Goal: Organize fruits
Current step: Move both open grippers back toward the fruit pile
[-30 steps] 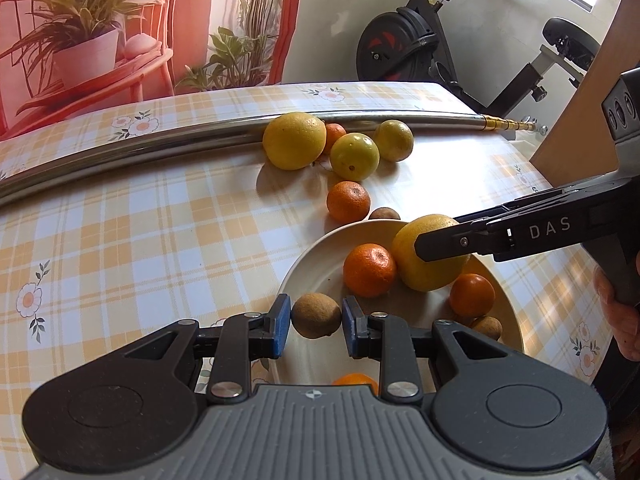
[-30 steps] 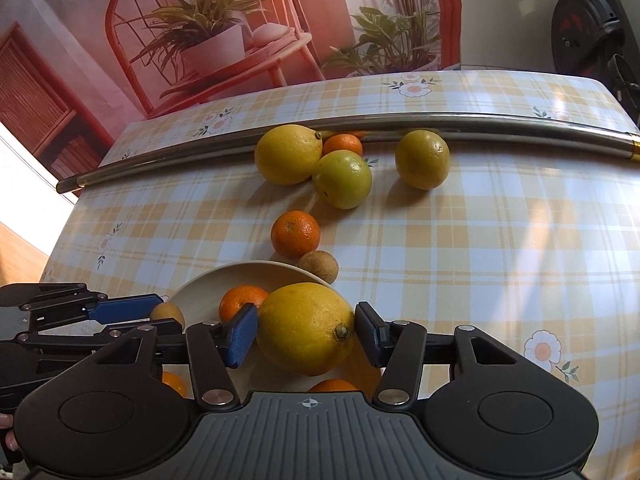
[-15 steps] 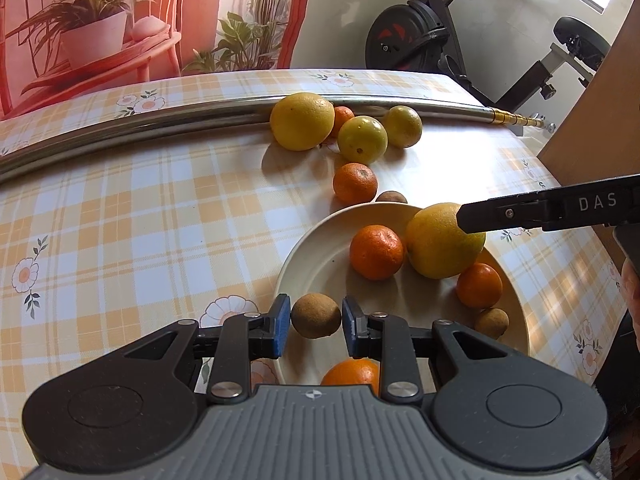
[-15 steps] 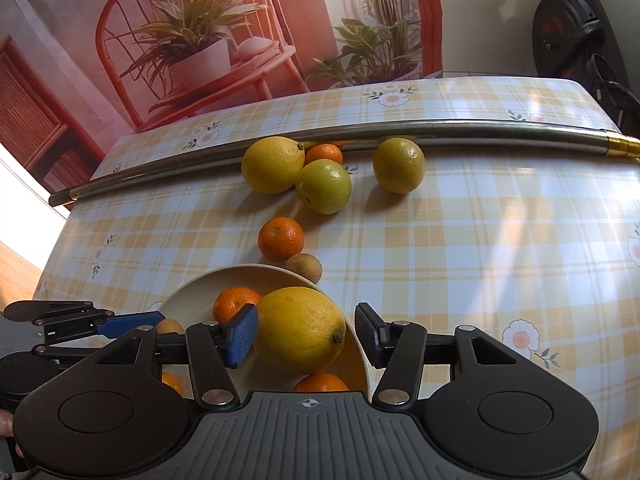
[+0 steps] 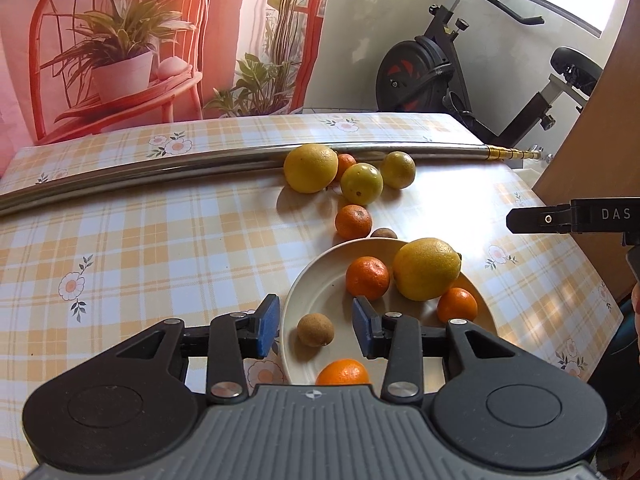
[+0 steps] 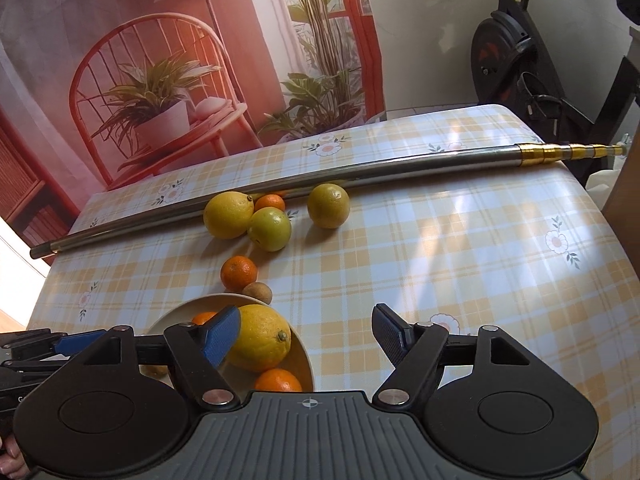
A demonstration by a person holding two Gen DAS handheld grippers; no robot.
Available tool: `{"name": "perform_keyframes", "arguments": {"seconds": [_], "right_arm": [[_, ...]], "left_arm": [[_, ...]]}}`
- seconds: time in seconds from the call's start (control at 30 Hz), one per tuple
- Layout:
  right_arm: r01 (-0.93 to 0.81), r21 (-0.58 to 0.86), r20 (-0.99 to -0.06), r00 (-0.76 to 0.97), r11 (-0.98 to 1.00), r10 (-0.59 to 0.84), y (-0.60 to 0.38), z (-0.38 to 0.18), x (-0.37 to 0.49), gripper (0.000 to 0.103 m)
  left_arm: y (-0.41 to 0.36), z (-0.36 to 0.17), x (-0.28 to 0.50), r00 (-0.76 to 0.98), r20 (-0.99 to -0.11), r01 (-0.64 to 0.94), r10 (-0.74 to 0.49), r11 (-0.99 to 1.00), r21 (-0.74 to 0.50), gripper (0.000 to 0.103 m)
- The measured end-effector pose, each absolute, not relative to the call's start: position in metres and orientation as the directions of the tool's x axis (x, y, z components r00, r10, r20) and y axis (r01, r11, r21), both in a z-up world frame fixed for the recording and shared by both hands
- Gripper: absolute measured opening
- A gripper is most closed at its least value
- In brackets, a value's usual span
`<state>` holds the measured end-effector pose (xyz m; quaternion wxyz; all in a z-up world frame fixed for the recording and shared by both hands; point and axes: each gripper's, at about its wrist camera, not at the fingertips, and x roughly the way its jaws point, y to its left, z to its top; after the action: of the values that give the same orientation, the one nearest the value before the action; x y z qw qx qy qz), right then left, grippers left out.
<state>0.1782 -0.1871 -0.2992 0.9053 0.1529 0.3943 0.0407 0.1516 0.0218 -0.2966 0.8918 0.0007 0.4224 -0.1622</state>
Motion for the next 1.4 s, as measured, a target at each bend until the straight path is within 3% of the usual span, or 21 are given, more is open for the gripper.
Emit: {"name": "perform_keyframes", "arguments": {"seconds": [0.4,0.77,1.0,1.2,1.33,1.4], "right_arm": [[0.084,0.302,-0.650,0.747,0.950,0.140,-0.194,-0.275,0.130,0.071],[0.082,0.272,-0.598,0.795,0.959,0.102,-0.185,-0.251,0.087,0.079],[0.091,0.252,-0.586,0.807,0.964,0.077,-0.182,-0.243,0.080,0.080],[0.062,0.206,-0.583,0.809,0.977,0.072,-0.173,-0.240,0.089,0.084],[0.067,0.200,-0.578,0.814,0.978,0.063,-0.177,-0.243,0.100,0.084],[0.070,0.210,-0.576,0.815,0.975,0.065,-0.180,-0.247,0.106,0.084]], "left_arm": [[0.040,-0.256,0.120,0.678,-0.694,0.220,-0.241,0.968,-0.121,0.049],[0.045,-0.254,0.097,0.695,-0.673,0.208,-0.254,0.967,-0.150,0.051],[0.054,-0.242,0.096,0.718,-0.657,0.196,-0.229,0.973,-0.124,0.057],[0.062,-0.233,0.112,0.731,-0.641,0.194,-0.235,0.972,-0.135,0.066],[0.062,-0.227,0.120,0.753,-0.615,0.208,-0.233,0.972,-0.112,0.088],[0.060,-0.224,0.121,0.776,-0.594,0.203,-0.214,0.975,-0.086,0.092]]}}
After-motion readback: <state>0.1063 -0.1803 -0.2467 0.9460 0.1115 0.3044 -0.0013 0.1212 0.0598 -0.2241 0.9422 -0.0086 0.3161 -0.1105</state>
